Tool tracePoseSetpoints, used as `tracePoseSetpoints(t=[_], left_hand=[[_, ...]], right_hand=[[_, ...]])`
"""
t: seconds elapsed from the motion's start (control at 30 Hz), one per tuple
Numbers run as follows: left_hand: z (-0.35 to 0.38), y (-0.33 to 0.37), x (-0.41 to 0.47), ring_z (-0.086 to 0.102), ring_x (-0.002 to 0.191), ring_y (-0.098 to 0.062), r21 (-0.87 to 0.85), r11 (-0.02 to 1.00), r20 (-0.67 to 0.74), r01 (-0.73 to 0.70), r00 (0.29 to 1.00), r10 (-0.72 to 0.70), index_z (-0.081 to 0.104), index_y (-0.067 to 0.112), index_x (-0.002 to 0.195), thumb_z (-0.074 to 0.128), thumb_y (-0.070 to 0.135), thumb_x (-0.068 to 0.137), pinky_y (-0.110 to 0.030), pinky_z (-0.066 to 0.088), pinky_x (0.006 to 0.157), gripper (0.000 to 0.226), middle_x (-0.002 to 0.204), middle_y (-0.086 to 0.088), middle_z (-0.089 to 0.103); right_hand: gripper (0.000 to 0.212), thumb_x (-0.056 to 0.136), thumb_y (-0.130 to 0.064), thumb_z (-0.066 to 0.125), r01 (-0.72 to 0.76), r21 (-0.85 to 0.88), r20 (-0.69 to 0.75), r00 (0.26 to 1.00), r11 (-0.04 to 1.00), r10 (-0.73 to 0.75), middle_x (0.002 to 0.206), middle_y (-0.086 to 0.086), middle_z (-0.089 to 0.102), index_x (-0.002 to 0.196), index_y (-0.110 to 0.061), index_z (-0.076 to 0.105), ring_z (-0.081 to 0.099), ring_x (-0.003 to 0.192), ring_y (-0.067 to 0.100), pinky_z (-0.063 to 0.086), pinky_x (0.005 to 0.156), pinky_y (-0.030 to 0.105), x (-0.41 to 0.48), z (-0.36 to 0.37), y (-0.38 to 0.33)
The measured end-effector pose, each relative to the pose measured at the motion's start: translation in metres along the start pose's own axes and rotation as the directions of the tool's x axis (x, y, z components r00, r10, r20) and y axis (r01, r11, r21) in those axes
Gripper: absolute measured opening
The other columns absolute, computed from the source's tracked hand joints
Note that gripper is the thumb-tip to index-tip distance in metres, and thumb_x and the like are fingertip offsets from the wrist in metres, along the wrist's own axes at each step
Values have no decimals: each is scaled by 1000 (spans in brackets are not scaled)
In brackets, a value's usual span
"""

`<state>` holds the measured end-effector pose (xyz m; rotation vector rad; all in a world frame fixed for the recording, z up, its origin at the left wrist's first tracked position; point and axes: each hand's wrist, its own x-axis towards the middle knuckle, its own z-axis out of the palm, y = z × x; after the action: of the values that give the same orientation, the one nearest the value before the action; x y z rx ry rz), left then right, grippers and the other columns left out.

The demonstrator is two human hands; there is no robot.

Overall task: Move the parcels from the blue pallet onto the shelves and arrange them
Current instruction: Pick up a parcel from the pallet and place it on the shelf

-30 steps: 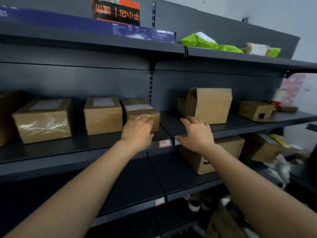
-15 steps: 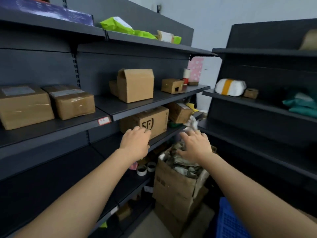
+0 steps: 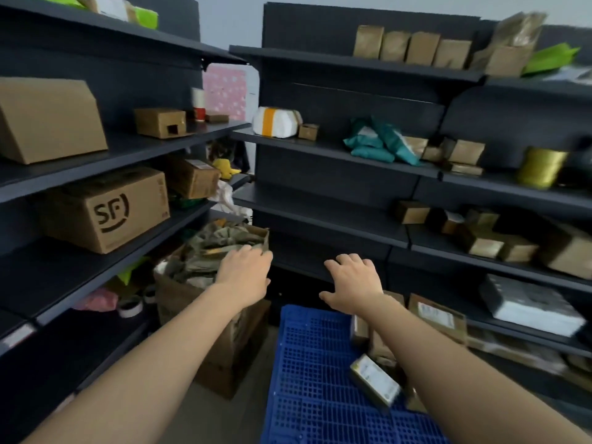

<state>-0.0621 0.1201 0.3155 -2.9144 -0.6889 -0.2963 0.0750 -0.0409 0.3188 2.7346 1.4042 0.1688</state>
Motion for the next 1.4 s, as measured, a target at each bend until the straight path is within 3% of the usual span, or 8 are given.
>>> tracePoseSetpoints(t=[0.3,0.43,0.7,0.8,1.23,1.4], left_hand=[[33,175,36,48,121,-22,-77,985,51,-157,986,161,46,18,134,55,39,94,-36,43,94,46,127,0,57],[51,243,49,48,120,-22,-120,966,65,-231,969,239,46,18,133,53,39,94,-36,44,93,45,126,-1,57],[99,337,84,52,112,-22,-177,928,156,-329,921,356,53,19,121,55,37,91,-37,47,87,35,118,-1,60],[127,364,101,51,115,-22,-210,914,199,-348,900,389,52,19,125,54,35,92,-37,47,88,37,121,-1,59],[235,457,143,51,113,-24,-274,904,479,-329,768,425,49,16,128,49,33,96,-37,44,82,37,122,-5,57],[270,496,150,51,111,-24,-314,921,575,-229,727,376,52,14,121,48,31,96,-37,46,82,30,118,-6,57]], right_hand=[[53,87,-48,57,-209,-43,53,976,977,211,130,5,51,132,-22,47,43,124,26,36,101,40,-83,40,156],[57,86,-50,57,-294,-67,117,947,953,301,134,6,50,134,-21,46,42,127,27,36,104,42,-113,59,212],[58,87,-51,56,-417,-67,228,878,906,421,137,6,48,135,-21,44,42,128,27,36,104,42,-137,111,298],[60,87,-52,56,-452,-68,287,845,889,451,136,5,48,137,-21,43,42,127,26,37,103,41,-135,138,325],[50,86,-42,56,-548,9,538,708,836,458,130,5,50,130,-21,44,43,123,26,37,102,39,-118,255,409],[50,89,-45,51,-544,31,597,683,839,421,129,5,51,132,-21,43,44,122,26,36,101,38,-115,304,444]])
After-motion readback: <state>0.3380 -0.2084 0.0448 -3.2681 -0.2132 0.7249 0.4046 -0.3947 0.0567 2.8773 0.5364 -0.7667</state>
